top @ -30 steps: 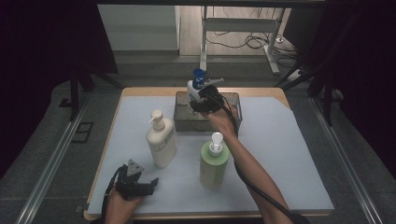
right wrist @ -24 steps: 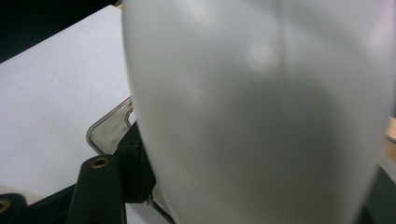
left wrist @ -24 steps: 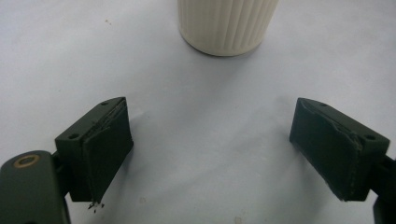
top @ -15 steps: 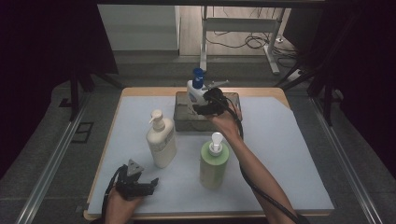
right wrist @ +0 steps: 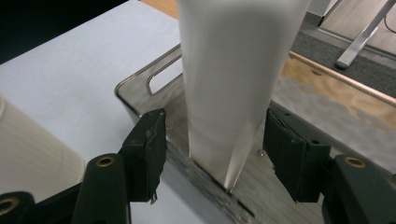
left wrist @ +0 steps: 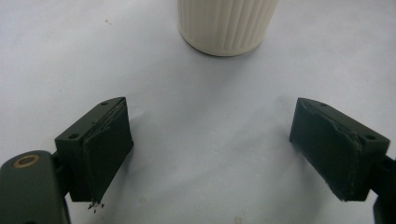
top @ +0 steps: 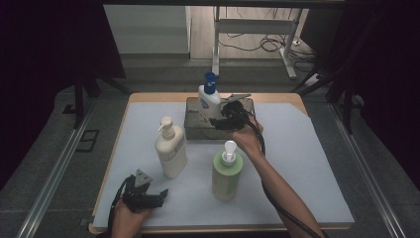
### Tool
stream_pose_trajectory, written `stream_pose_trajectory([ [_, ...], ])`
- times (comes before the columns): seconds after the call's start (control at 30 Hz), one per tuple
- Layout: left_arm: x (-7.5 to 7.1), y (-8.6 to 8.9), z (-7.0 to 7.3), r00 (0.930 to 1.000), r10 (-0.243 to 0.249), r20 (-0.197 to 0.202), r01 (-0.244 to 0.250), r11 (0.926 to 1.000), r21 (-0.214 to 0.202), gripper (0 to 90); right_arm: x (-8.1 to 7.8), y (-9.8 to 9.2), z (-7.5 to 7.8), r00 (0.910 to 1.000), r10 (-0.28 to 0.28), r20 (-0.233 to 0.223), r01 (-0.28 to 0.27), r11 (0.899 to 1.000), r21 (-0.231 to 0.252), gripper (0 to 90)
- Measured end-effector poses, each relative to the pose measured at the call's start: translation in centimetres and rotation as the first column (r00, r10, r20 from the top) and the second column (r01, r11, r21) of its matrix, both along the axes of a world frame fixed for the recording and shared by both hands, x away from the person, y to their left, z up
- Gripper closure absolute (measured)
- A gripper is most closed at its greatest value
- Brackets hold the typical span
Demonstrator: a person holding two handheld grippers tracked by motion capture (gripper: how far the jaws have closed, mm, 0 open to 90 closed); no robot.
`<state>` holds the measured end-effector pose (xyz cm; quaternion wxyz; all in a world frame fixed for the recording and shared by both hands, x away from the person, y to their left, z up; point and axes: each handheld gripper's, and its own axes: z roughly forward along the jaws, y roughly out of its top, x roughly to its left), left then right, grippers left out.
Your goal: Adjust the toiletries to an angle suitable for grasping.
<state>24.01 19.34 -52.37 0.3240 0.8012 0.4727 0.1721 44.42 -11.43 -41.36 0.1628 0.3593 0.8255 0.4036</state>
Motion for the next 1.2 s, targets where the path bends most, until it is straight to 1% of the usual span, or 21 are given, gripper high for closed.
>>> stream_pose_trajectory([
  [0.07, 0.0, 0.0, 0.0, 1.0000, 0.000, 0.000, 0.000, 1.0000, 0.000, 12.3, -0.2, -0.2, 0.0, 1.0000, -0.003, -0.003, 0.003, 1.000, 0.000, 41.3],
  [0.13, 0.0, 0.0, 0.0, 1.0000, 0.000, 0.000, 0.000, 1.0000, -0.001, 12.3, -0.4, -0.5, -0.1, 1.0000, -0.001, 0.002, 0.001, 1.000, 0.004, 43.7],
  [0.27, 0.0, 0.0, 0.0, 1.0000, 0.000, 0.001, 0.000, 1.0000, -0.002, 12.3, -0.6, -1.5, -0.3, 0.9999, -0.012, -0.010, 0.012, 1.000, 0.015, 49.6],
  [0.33, 0.0, 0.0, 0.0, 1.0000, 0.001, 0.001, -0.001, 1.0000, -0.002, 12.3, -0.5, -2.0, -0.3, 0.9996, -0.024, -0.016, 0.024, 1.000, 0.015, 52.2],
  [0.37, 0.0, 0.0, 0.0, 1.0000, 0.001, 0.001, -0.001, 1.0000, -0.002, 12.3, -0.5, -2.5, -0.4, 0.9989, -0.042, -0.020, 0.042, 0.999, 0.016, 56.0],
  [0.4, 0.0, 0.0, 0.0, 1.0000, 0.001, 0.000, -0.001, 1.0000, -0.002, 12.3, -0.5, -2.5, -0.4, 0.9989, -0.042, -0.020, 0.042, 0.999, 0.016, 56.0],
  [0.57, 0.0, 0.0, 0.0, 1.0000, 0.000, 0.000, 0.000, 1.0000, -0.001, 12.3, 0.0, -3.2, -0.5, 0.9964, -0.083, -0.019, 0.083, 0.996, 0.022, 65.7],
  [0.7, 0.0, 0.0, 0.0, 1.0000, 0.000, 0.000, 0.000, 1.0000, -0.001, 12.3, 0.5, -2.9, -0.7, 0.9938, -0.111, 0.002, 0.111, 0.994, -0.012, 74.5],
  [0.83, 0.0, 0.0, 0.0, 1.0000, 0.001, 0.000, -0.001, 1.0000, -0.001, 12.3, 1.2, -2.3, -0.9, 0.9906, -0.136, 0.015, 0.136, 0.990, -0.028, 85.6],
  [0.9, 0.0, 0.0, 0.0, 1.0000, 0.000, 0.000, 0.000, 1.0000, -0.001, 12.3, 1.6, -2.0, -1.1, 0.9891, -0.146, 0.018, 0.146, 0.989, -0.033, 89.4],
  [0.93, 0.0, 0.0, 0.0, 1.0000, 0.000, 0.000, 0.000, 1.0000, -0.001, 12.3, 2.0, -1.6, -1.2, 0.9882, -0.152, 0.021, 0.152, 0.988, -0.036, 89.6],
  [0.97, 0.0, 0.0, 0.0, 1.0000, 0.000, 0.000, 0.000, 1.0000, -0.001, 12.3, 2.0, -1.6, -1.2, 0.9882, -0.152, 0.021, 0.152, 0.988, -0.036, 89.6],
  [1.1, 0.0, 0.0, 0.0, 1.0000, 0.000, 0.000, 0.000, 1.0000, -0.001, 12.3, 2.6, -1.1, -1.7, 0.9870, -0.160, 0.013, 0.160, 0.986, -0.037, 89.7],
  [1.13, 0.0, 0.0, 0.0, 1.0000, 0.000, 0.000, 0.000, 1.0000, -0.001, 12.3, 2.9, -0.8, -2.0, 0.9861, -0.166, 0.007, 0.166, 0.985, -0.041, 89.7],
  [1.2, 0.0, 0.0, 0.0, 1.0000, 0.000, 0.000, 0.000, 1.0000, -0.001, 12.3, 3.0, -0.8, -2.1, 0.9854, -0.170, 0.003, 0.170, 0.985, -0.038, 89.7],
])
